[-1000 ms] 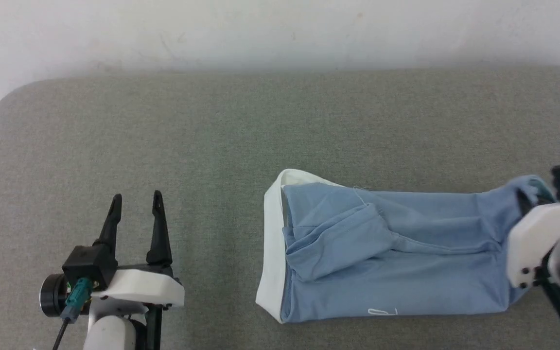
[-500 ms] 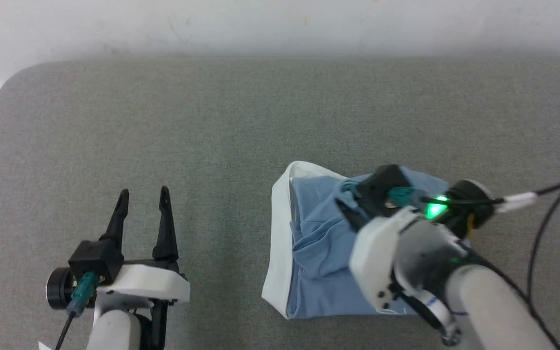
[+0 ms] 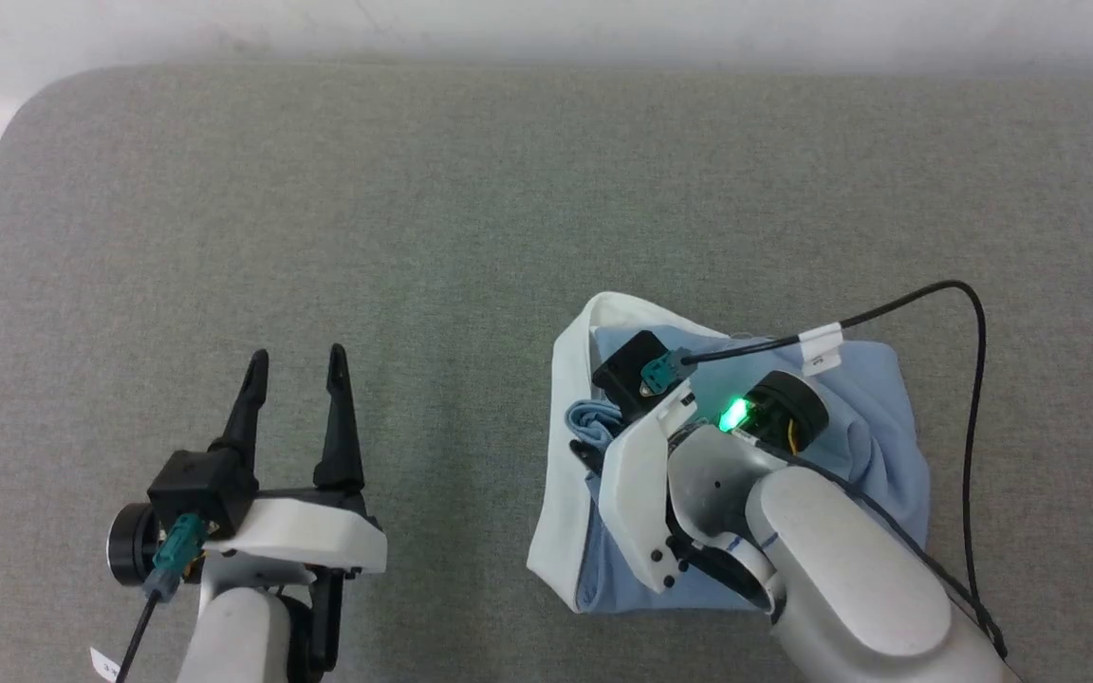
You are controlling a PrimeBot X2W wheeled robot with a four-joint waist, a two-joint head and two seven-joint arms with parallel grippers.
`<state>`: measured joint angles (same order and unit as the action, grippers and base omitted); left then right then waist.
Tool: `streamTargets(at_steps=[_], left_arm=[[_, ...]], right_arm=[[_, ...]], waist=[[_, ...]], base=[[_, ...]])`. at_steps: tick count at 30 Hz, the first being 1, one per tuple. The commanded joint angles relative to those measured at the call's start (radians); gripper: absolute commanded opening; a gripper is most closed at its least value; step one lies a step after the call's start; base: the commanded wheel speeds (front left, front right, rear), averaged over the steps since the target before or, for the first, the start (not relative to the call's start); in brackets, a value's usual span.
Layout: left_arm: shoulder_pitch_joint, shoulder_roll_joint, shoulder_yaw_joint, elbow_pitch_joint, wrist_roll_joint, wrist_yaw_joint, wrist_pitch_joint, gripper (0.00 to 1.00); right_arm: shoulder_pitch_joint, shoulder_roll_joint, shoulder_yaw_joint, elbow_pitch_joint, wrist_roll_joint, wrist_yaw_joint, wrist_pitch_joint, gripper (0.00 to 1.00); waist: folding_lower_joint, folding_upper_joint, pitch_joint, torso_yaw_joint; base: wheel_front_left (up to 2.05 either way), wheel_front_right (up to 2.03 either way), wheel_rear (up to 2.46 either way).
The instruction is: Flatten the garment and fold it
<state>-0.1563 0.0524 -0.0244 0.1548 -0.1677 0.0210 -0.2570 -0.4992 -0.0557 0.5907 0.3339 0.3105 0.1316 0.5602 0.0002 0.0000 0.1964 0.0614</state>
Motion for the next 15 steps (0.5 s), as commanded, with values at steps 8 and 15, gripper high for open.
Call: streamTargets(at_steps=[8, 15], left_arm=[[-0.011, -0.002, 0.008, 0.013, -0.004, 0.005, -0.005, 1.0], [0.017, -0.002, 0.017, 0.006, 0.003, 0.007, -0.005, 1.0]], right_arm=[[-0.045, 0.005, -0.007, -0.088, 0.177, -0.001, -0.195, 1.0], [0.054, 0.005, -0.222, -0.29, 0.157, -0.001, -0.481, 1.0]], waist=[[-0.0002, 0.0, -0.025, -0.019], [-0.0002, 0.0, -0.065, -0.056]], base=[[0.0, 0.0, 0.0], [0.0, 0.0, 0.0]])
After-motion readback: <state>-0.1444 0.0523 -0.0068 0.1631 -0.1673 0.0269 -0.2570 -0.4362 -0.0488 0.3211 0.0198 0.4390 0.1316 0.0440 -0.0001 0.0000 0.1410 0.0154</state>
